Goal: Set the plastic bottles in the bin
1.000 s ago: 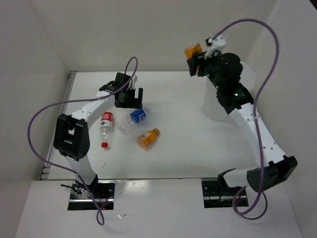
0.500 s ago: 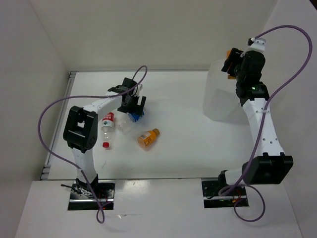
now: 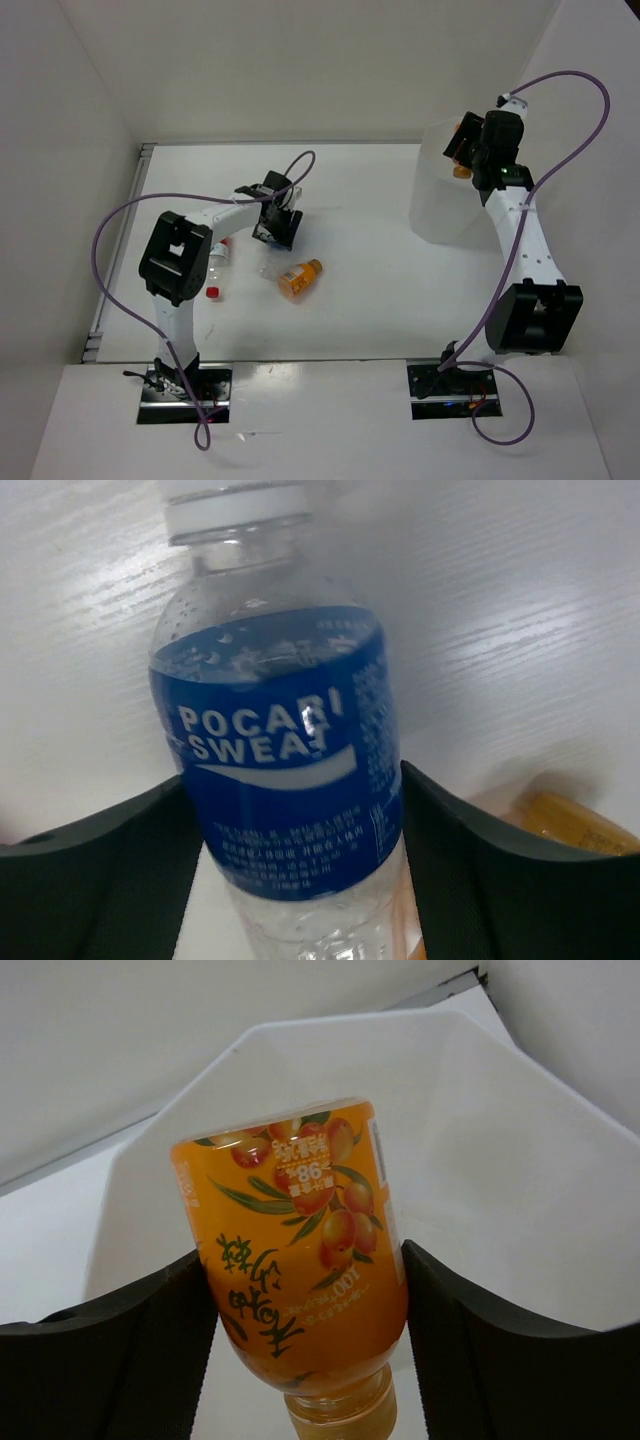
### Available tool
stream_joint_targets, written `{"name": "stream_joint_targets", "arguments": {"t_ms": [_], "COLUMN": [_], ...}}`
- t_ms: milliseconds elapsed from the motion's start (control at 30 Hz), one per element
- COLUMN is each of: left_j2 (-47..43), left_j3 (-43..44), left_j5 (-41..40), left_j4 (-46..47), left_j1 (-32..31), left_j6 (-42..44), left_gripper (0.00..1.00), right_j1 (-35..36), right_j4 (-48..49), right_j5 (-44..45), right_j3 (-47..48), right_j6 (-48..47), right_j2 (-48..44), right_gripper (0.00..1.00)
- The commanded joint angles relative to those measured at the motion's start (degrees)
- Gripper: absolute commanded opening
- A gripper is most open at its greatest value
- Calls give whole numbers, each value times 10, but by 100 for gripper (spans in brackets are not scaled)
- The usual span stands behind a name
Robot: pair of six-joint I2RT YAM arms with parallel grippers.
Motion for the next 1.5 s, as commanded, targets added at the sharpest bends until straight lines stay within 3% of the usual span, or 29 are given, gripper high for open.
{"name": "stream_joint_targets", "arguments": {"t_ms": [0, 233, 400, 633, 867, 1000, 1033, 1067, 1133, 1167, 1267, 1400, 1467], "left_j2": [11, -34, -66, -77, 16, 129, 154, 170, 170, 170, 170, 170, 170], "left_j3": [2, 48, 101, 236, 483, 710, 769, 824, 829, 837, 849, 862, 868], "left_j5": [-16, -32, -44, 52, 25, -20, -28, -37, -27, -27, 1, 7, 44], "left_j4": [-3, -8, -8, 47, 64, 8, -1, -1, 16, 16, 21, 21, 21], "left_j1": [1, 1, 1, -20, -109, -156, -164, -172, -172, -172, -172, -172, -165], "left_j6": [1, -24, -18, -7, 21, 26, 34, 34, 9, 0, -24, -53, -81], "left_gripper": [68, 44, 39, 34, 39, 40, 42, 42, 42, 42, 42, 43, 43], "right_j1": [-4, -4, -4, -4, -15, -22, -22, -22, -22, -22, -8, 20, 49], "right_j4": [9, 9, 9, 9, 1, -13, 0, 13, 30, 30, 72, 79, 121], "right_j5": [-16, -29, -43, -43, 18, 16, -4, -87, -202, -314, -440, -520, -521], "right_j3": [-13, -24, -17, 26, 58, 58, 58, 32, 23, 23, -4, -42, -80], "right_j6": [14, 14, 14, 14, 9, -6, -17, -32, -76, -89, -111, -200, -208], "right_j2": [-5, -16, -21, -75, -133, -139, -144, -149, -155, -149, -144, -149, -164], "right_gripper": [75, 85, 91, 94, 95, 95, 95, 95, 98, 99, 99, 99, 99]}}
